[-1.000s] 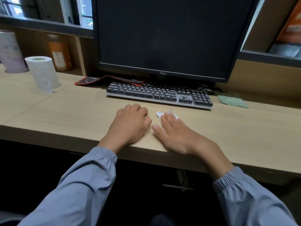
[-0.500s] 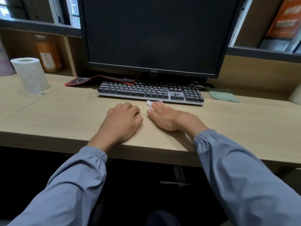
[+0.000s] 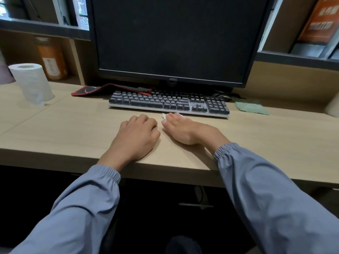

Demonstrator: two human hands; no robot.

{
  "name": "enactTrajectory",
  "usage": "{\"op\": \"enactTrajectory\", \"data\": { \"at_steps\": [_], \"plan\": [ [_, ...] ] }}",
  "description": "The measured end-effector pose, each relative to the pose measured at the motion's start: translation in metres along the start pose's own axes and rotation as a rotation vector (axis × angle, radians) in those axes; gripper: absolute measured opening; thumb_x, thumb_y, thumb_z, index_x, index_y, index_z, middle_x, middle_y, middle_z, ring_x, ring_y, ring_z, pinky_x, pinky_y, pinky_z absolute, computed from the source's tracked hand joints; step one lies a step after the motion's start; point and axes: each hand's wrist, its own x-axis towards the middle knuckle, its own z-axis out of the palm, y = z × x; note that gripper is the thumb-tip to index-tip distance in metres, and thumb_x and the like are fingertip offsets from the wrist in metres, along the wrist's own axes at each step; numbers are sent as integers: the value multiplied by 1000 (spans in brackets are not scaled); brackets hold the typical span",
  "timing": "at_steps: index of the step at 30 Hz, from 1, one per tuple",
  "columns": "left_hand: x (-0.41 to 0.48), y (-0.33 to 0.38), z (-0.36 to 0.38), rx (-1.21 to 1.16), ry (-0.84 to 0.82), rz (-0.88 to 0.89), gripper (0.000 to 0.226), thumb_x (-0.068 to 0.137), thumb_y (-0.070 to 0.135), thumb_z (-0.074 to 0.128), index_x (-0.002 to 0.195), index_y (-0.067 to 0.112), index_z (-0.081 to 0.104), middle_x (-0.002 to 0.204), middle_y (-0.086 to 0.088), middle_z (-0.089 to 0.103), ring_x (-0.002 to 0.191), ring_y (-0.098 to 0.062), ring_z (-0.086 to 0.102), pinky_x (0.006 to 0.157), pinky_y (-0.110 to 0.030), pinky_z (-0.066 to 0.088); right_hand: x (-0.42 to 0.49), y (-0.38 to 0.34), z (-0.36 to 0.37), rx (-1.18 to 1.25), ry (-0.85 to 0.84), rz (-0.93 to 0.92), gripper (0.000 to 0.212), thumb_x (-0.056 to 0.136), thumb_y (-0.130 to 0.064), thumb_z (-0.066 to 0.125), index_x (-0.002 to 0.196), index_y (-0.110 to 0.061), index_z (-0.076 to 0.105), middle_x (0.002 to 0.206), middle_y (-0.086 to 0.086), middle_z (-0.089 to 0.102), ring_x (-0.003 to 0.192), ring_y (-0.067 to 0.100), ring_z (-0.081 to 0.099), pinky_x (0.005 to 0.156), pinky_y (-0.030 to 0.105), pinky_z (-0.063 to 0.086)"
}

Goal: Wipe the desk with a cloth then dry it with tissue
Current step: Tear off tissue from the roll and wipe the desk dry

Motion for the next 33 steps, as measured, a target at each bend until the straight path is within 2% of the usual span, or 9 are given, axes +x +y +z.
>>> {"op": "enactTrajectory", "data": {
  "at_steps": [11, 17, 20, 24, 30, 33],
  "plan": [
    [-2, -1, -1, -32, 5, 16, 40, 104, 41, 34, 134, 26, 56, 138, 1, 53, 123, -22, 46, 104, -45, 35, -31, 55, -12, -12, -31, 126, 66, 107, -57, -1, 165, -27, -5, 172, -12, -7, 156, 7, -10, 127, 44, -8],
    [-2, -2, -2, -41, 5, 16, 40, 105, 41, 34, 134, 25, 56, 138, 1, 53, 124, -23, 46, 105, -46, 35, -34, 49, -4, 10, 7, 104, 71, 106, -61, 5, 165, -22, -4, 173, -6, -9, 157, 11, -12, 127, 40, -4],
    [-1, -1, -2, -37, -7, 13, 40, 105, 41, 34, 135, 25, 55, 139, 0, 52, 124, -22, 46, 106, -46, 35, -44, 50, -1, 57, 16, 71, 73, 105, -64, 9, 165, -26, -7, 172, -8, -11, 156, 9, -16, 127, 40, -3],
    [-1, -1, -2, -34, -13, 11, 40, 106, 41, 34, 135, 25, 55, 139, 0, 51, 124, -23, 45, 105, -46, 34, -68, 46, 9, 74, 36, 29, 81, 98, -75, 4, 164, -31, -11, 172, -11, -13, 154, 8, -20, 128, 44, 0],
    [-1, -1, 0, -21, 5, 20, 39, 105, 41, 34, 134, 24, 55, 137, -1, 53, 122, -24, 46, 104, -46, 35, -148, 7, 29, 42, 44, 8, 82, 96, -76, 7, 163, -32, -14, 168, -16, -22, 150, -3, -25, 125, 27, -8],
    [0, 0, 2, -18, 12, 23, 40, 105, 41, 34, 133, 23, 55, 136, -1, 53, 121, -24, 47, 103, -46, 37, -168, -3, 40, 11, 120, -10, 83, 97, -76, 14, 163, -34, -14, 168, -17, -21, 148, -7, -27, 122, 21, -11]
  ]
}}
